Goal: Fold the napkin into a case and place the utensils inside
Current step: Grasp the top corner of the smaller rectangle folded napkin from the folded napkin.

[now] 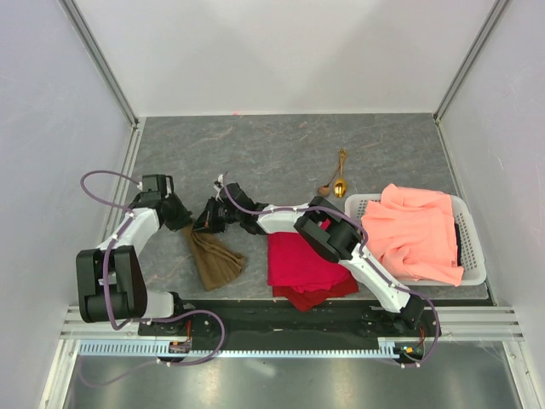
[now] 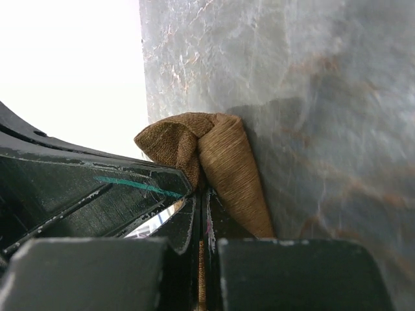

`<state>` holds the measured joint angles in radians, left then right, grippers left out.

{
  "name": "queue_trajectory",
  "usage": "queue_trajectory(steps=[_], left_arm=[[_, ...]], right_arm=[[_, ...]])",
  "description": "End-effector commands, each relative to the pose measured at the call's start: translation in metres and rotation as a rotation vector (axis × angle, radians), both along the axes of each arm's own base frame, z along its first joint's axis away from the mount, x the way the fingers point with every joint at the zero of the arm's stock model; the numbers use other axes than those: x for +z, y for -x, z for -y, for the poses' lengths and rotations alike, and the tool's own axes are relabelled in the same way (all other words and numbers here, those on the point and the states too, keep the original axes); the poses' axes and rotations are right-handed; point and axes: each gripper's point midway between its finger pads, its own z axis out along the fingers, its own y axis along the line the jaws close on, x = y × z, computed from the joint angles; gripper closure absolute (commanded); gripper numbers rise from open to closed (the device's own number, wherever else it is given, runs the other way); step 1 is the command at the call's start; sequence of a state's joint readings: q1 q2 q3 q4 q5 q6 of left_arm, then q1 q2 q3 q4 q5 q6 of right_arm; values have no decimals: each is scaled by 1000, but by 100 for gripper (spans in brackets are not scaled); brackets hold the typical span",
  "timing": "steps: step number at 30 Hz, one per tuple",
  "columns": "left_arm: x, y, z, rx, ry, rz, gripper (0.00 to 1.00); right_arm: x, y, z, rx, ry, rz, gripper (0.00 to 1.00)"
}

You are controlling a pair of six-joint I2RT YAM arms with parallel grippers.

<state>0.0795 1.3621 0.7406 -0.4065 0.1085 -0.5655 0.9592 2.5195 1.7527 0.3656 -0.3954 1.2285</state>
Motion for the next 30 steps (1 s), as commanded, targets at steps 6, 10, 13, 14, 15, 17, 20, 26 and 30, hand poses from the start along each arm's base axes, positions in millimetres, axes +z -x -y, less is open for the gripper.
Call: queue_trajectory(steps=[6, 10, 13, 14, 15, 17, 20, 26, 30], left_arm=[[-16, 26, -3, 84, 159, -102, 79], [-8, 22, 0, 73, 198, -80, 70], [-2, 22, -1, 71, 200, -62, 65], [1, 23, -1, 72, 201, -61, 65], [6, 22, -1, 72, 200, -42, 65], [16, 23, -3, 79, 197, -28, 64], [31, 23, -13, 141, 165, 26, 63], [22, 41, -38, 367, 127, -18, 71], [2, 46, -45, 434, 147, -65, 79]], right_arm=[[11, -34, -13, -34, -19, 170, 100], [2, -35, -14, -28, 7, 177, 100], [-6, -34, -13, -22, 27, 177, 100], [-9, -33, -13, -18, 35, 180, 100], [-11, -33, -12, -20, 41, 184, 100], [-14, -32, -11, -16, 57, 190, 100], [-17, -32, -10, -11, 68, 194, 100], [-18, -30, -9, 12, 92, 218, 100], [-13, -29, -9, 31, 104, 244, 100]])
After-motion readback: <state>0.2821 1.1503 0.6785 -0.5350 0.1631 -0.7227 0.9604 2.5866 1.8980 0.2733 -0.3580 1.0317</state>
